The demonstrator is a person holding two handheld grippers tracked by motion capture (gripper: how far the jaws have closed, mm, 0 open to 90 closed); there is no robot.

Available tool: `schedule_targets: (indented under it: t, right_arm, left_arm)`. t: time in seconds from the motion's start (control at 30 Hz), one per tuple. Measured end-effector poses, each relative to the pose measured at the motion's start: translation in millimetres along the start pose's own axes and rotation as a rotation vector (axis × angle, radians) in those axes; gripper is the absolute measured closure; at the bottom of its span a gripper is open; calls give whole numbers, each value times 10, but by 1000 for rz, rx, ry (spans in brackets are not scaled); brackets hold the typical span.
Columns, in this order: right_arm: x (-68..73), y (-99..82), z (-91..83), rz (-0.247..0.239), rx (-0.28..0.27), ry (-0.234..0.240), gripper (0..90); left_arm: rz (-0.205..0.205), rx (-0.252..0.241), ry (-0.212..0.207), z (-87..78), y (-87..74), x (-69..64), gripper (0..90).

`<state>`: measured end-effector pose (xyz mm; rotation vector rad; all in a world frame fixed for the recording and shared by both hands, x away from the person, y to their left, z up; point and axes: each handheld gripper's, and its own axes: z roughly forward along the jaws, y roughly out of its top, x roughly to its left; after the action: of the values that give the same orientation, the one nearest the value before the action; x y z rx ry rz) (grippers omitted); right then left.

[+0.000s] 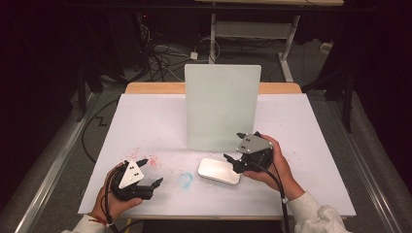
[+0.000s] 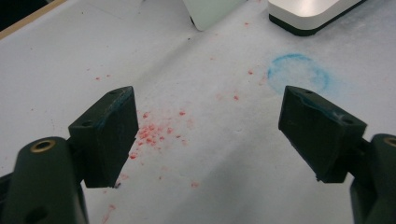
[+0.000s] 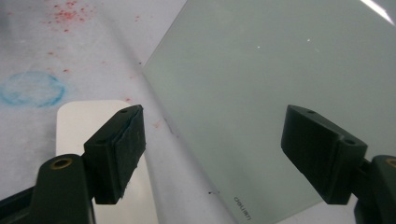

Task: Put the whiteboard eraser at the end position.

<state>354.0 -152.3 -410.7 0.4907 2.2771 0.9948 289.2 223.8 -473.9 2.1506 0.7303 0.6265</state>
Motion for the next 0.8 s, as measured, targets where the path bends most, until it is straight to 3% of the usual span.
schedule_targets:
  t: [0.13,0.8]
  right_arm:
    - [-39,-14,-43,19,-21,-50,216]
    - [-196,-136,-268,37,-45,-155,201]
  left_arm:
    - [-3,-1,-1,-1,-1,-3,193]
    - [1,0,-4,-2,-4,-6,193]
